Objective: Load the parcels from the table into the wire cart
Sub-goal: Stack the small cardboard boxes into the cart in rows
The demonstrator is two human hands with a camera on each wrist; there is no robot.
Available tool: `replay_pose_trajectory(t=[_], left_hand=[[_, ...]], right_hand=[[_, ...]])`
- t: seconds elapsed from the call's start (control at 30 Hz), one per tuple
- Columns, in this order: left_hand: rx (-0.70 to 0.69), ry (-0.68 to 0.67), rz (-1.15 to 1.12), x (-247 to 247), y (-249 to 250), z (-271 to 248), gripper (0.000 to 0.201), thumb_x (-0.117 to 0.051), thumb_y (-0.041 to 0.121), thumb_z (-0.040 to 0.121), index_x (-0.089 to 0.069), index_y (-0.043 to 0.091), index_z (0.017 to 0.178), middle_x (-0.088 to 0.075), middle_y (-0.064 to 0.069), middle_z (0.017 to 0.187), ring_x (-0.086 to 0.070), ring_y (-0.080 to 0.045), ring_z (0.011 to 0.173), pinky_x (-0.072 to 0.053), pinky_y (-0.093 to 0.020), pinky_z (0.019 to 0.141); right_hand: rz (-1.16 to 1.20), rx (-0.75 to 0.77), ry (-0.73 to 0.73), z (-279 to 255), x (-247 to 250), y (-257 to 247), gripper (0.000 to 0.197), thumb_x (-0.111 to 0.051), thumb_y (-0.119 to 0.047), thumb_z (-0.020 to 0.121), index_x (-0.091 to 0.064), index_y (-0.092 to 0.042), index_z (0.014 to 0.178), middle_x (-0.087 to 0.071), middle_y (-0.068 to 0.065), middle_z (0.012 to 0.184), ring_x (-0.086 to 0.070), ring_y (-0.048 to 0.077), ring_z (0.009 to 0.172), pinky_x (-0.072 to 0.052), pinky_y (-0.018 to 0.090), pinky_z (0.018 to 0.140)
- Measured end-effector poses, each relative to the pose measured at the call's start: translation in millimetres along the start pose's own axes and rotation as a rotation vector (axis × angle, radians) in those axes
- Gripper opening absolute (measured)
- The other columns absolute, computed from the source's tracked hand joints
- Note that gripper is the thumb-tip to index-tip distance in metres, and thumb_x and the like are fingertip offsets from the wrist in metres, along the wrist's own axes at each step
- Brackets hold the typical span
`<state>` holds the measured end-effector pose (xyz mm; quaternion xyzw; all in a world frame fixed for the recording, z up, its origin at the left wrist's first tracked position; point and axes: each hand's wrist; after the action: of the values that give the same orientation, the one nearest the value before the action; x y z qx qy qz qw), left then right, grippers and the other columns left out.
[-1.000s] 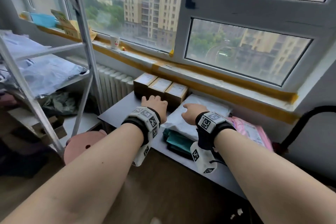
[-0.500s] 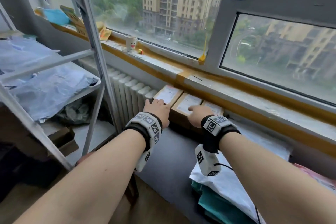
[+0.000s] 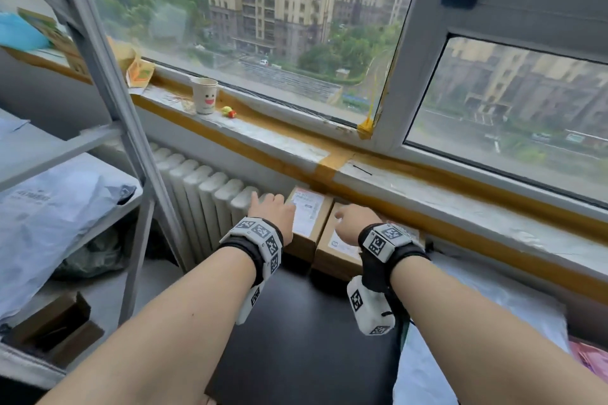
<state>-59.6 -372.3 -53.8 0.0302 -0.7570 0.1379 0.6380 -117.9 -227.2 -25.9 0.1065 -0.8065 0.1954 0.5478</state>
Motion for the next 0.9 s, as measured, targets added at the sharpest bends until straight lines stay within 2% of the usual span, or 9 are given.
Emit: replay_pose_trajectory(t=[0.07, 0.17, 0.2, 0.3, 0.4, 0.5, 0.63, 0.77, 0.9], left_hand=[[-0.024, -0.011, -0.002, -3.7, -14.8, 18.3, 0.044, -0.051, 0.023, 0.088, -0.044, 0.021, 0.131, -0.046, -0.006, 0.131, -0.038, -0.025, 0.127, -0.021, -0.051, 0.110], [-0.055, -0.027, -0.026, -13.8, -33.0, 44.0, 0.041, -0.050, 0.021, 0.088, -0.044, 0.019, 0.129, -0.045, -0.007, 0.131, -0.037, -0.025, 0.129, -0.019, -0.052, 0.111], [-0.064, -0.029, -0.036, -17.5, -37.8, 52.5, 0.040, -0.049, 0.021, 0.089, -0.045, 0.019, 0.128, -0.045, -0.007, 0.131, -0.037, -0.025, 0.129, -0.020, -0.052, 0.111], [-0.098, -0.040, -0.049, -29.7, -49.2, 75.2, 0.036, -0.047, 0.024, 0.091, -0.046, 0.019, 0.127, -0.045, -0.007, 0.132, -0.037, -0.025, 0.129, -0.020, -0.051, 0.112], [-0.131, -0.059, -0.067, -43.3, -53.7, 95.9, 0.036, -0.044, 0.030, 0.093, -0.046, 0.018, 0.127, -0.045, -0.007, 0.133, -0.038, -0.025, 0.129, -0.022, -0.050, 0.111], [-0.146, -0.107, -0.161, -53.9, -49.6, 112.3, 0.045, -0.044, 0.044, 0.094, -0.044, 0.015, 0.130, -0.046, -0.007, 0.135, -0.041, -0.026, 0.128, -0.029, -0.045, 0.106], [-0.123, -0.234, -0.388, -65.7, -40.4, 128.4, 0.052, -0.046, 0.047, 0.092, -0.044, 0.010, 0.128, -0.051, -0.010, 0.129, -0.050, -0.027, 0.118, -0.041, -0.038, 0.094], [-0.094, -0.334, -0.559, -76.7, -44.6, 141.7, 0.055, -0.044, 0.049, 0.094, -0.046, 0.006, 0.128, -0.056, -0.011, 0.123, -0.056, -0.027, 0.111, -0.045, -0.034, 0.089], [-0.018, -0.399, -0.727, -89.2, -51.3, 150.2, 0.059, -0.044, 0.057, 0.091, -0.058, 0.011, 0.125, -0.064, -0.008, 0.118, -0.061, -0.025, 0.103, -0.049, -0.033, 0.089]], right_hand=[[0.008, -0.021, -0.004, 18.6, 0.0, -14.0, 0.038, -0.039, -0.011, 0.094, -0.058, -0.010, 0.127, -0.058, 0.007, 0.131, -0.056, 0.025, 0.117, -0.047, 0.032, 0.095], [-0.007, -0.055, -0.040, 46.1, -9.9, -32.4, 0.027, -0.039, -0.012, 0.092, -0.061, -0.007, 0.107, -0.062, 0.010, 0.113, -0.060, 0.025, 0.098, -0.048, 0.029, 0.078], [-0.016, -0.068, -0.051, 55.4, -14.6, -37.0, 0.026, -0.039, -0.013, 0.092, -0.060, -0.007, 0.105, -0.063, 0.011, 0.113, -0.059, 0.026, 0.097, -0.047, 0.029, 0.077], [-0.023, -0.117, -0.088, 78.2, -26.8, -44.8, 0.034, -0.040, -0.014, 0.093, -0.055, -0.007, 0.123, -0.058, 0.012, 0.126, -0.058, 0.027, 0.112, -0.047, 0.029, 0.086], [0.021, -0.183, -0.104, 93.4, -35.3, -45.3, 0.040, -0.040, -0.013, 0.094, -0.048, -0.010, 0.133, -0.054, 0.011, 0.134, -0.055, 0.028, 0.118, -0.046, 0.029, 0.089], [0.096, -0.257, -0.041, 106.5, -39.6, -41.9, 0.041, -0.042, -0.012, 0.093, -0.046, -0.010, 0.134, -0.055, 0.013, 0.132, -0.054, 0.029, 0.119, -0.045, 0.031, 0.091], [0.194, -0.328, 0.037, 119.7, -41.6, -38.7, 0.043, -0.044, -0.013, 0.092, -0.044, -0.012, 0.135, -0.054, 0.012, 0.134, -0.049, 0.031, 0.124, -0.043, 0.034, 0.097], [0.214, -0.367, 0.045, 129.0, -45.3, -39.1, 0.037, -0.044, -0.016, 0.092, -0.045, -0.008, 0.129, -0.055, 0.014, 0.130, -0.051, 0.033, 0.120, -0.043, 0.033, 0.089], [0.277, -0.396, -0.028, 135.3, -54.0, -40.1, 0.031, -0.044, -0.016, 0.093, -0.053, -0.005, 0.121, -0.059, 0.015, 0.124, -0.057, 0.032, 0.112, -0.045, 0.031, 0.084]])
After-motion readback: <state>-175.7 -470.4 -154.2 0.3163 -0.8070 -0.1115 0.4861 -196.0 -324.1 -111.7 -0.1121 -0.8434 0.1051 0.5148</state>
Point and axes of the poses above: each hand's wrist, its own z-axis towards the middle knuckle, its own x-axis out of the back of the hand, y = z × x
